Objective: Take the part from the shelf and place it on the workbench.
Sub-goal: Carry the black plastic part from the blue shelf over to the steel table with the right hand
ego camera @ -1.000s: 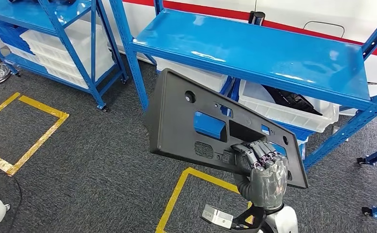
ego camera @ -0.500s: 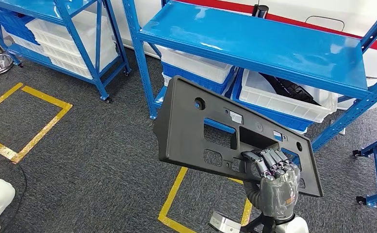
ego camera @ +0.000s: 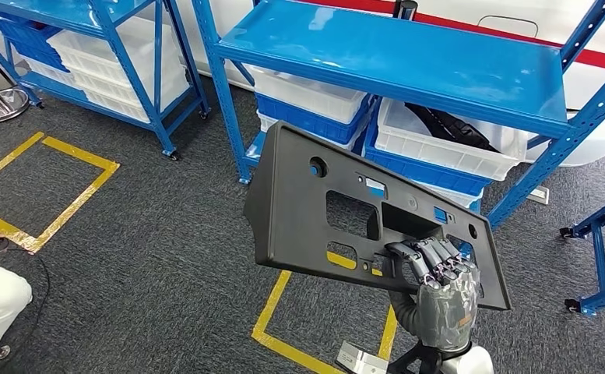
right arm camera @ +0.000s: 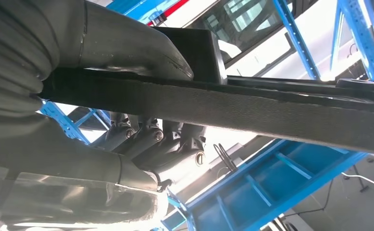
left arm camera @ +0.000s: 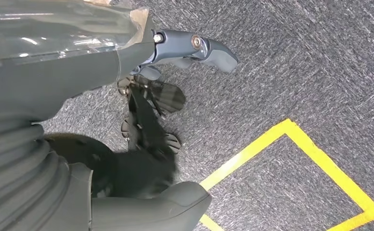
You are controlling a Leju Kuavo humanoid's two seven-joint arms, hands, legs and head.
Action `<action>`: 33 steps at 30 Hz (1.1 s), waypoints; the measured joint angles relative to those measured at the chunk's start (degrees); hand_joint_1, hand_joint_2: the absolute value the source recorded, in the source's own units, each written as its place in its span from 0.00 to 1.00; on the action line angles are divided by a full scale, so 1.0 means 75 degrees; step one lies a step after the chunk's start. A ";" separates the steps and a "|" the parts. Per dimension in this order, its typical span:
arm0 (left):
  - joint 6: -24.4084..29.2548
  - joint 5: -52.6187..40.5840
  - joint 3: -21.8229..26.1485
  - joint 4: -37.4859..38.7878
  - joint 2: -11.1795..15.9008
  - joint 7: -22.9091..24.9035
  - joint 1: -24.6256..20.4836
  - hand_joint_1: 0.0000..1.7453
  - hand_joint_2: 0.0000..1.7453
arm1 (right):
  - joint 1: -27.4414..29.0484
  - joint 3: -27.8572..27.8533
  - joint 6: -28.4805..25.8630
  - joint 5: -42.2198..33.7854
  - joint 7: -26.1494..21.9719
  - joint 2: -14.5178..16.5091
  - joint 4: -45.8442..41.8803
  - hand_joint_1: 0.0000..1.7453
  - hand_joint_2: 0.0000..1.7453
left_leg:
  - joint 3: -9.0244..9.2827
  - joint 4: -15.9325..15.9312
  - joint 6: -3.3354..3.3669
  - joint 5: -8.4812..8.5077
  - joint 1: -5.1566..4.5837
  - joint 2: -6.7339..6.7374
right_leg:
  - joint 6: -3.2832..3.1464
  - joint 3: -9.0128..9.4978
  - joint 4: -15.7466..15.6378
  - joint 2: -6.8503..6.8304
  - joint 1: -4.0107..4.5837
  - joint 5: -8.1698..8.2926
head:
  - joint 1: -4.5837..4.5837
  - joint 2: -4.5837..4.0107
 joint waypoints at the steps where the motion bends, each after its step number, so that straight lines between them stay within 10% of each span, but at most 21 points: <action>1: 0.0006 -0.0014 0.0000 0.0000 0.0005 0.0000 -0.0003 0.00 1.00 | -0.0001 -0.0003 0.0000 -0.0028 -0.0004 0.0003 -0.0001 1.00 1.00 | 0.0214 -0.0366 0.0037 0.0005 -0.0018 -0.0012 | 0.0043 -0.0027 0.0009 -0.0004 0.0013 0.0028 | 0.0001 0.0000; 5: 0.0067 -0.0054 0.0000 0.0000 0.0012 0.0000 -0.0002 0.00 1.00 | 0.0029 -0.0036 0.0000 -0.0206 -0.0105 0.0017 -0.0007 1.00 1.00 | 0.0217 -0.0671 0.0289 0.0092 -0.0065 0.0011 | 0.0238 -0.0194 0.0098 -0.0012 0.0031 0.0080 | 0.0007 0.0000; 8: 0.0210 -0.0090 0.0001 0.0000 0.0012 -0.0008 -0.0014 0.00 1.00 | 0.0057 -0.0089 0.0000 -0.0396 -0.0199 0.0023 -0.0013 1.00 1.00 | 0.0080 -0.0731 0.0482 0.0256 -0.0061 0.0099 | 0.0167 -0.0721 0.1210 0.0008 0.0019 -0.0547 | 0.0052 0.0000; 11: 0.0412 -0.0141 0.0001 0.0000 0.0020 -0.0055 -0.0012 0.00 1.00 | 0.0127 -0.0129 0.0000 -0.0515 -0.0230 0.0021 -0.0014 1.00 1.00 | -0.0059 -0.0713 0.0490 0.0341 -0.0073 0.0218 | 0.0240 -0.1070 0.2271 0.0010 -0.0014 -0.0955 | 0.0071 0.0000; 15: 0.0756 -0.0200 0.0001 -0.0001 0.0007 -0.0160 -0.0014 0.00 1.00 | 0.0162 -0.0152 0.0000 -0.0649 -0.0254 0.0025 -0.0015 1.00 1.00 | -0.0113 -0.0611 0.0411 0.0332 -0.0096 0.0449 | 0.0454 0.0003 0.0461 -0.0295 -0.0057 -0.0353 | 0.0084 0.0000; 19: 0.1505 -0.0225 0.0006 -0.0005 -0.0010 -0.0527 -0.0040 0.00 1.00 | 0.0203 -0.0170 0.0000 -0.0846 -0.0366 0.0033 -0.0015 1.00 1.00 | -0.0163 -0.0528 0.0285 0.0322 -0.0154 0.0668 | 0.0295 0.0164 0.0015 -0.0235 -0.0022 -0.0184 | 0.0071 0.0000; 26: 0.1173 -0.0202 0.0039 -0.0003 -0.0030 -0.0740 -0.0042 0.00 1.00 | 0.0052 -0.0202 0.0000 -0.1022 -0.0431 0.0086 0.0152 1.00 1.00 | -0.1112 0.1666 0.0111 -0.0802 -0.0054 0.0028 | 0.0038 0.0037 0.0004 0.0215 -0.0073 -0.0028 | 0.0041 0.0000; 30: 0.0567 -0.0284 0.0031 -0.0004 -0.0018 -0.0601 -0.0032 0.00 1.00 | -0.0190 -0.0193 0.0000 -0.0965 -0.0103 0.0102 0.0316 1.00 1.00 | -0.0388 0.0180 0.0152 0.0080 0.0016 -0.0380 | 0.0061 0.0014 0.0047 0.0558 -0.0057 0.0003 | 0.0042 0.0000; 33: 0.0437 -0.0303 0.0026 -0.0002 -0.0018 -0.0581 -0.0023 0.00 1.00 | -0.0333 -0.0166 0.0000 -0.0935 0.0007 0.0101 0.0372 1.00 1.00 | -0.0175 -0.0376 0.0163 0.0191 0.0029 -0.0718 | 0.0193 -0.0156 0.0084 0.0802 -0.0036 0.0084 | 0.0047 0.0000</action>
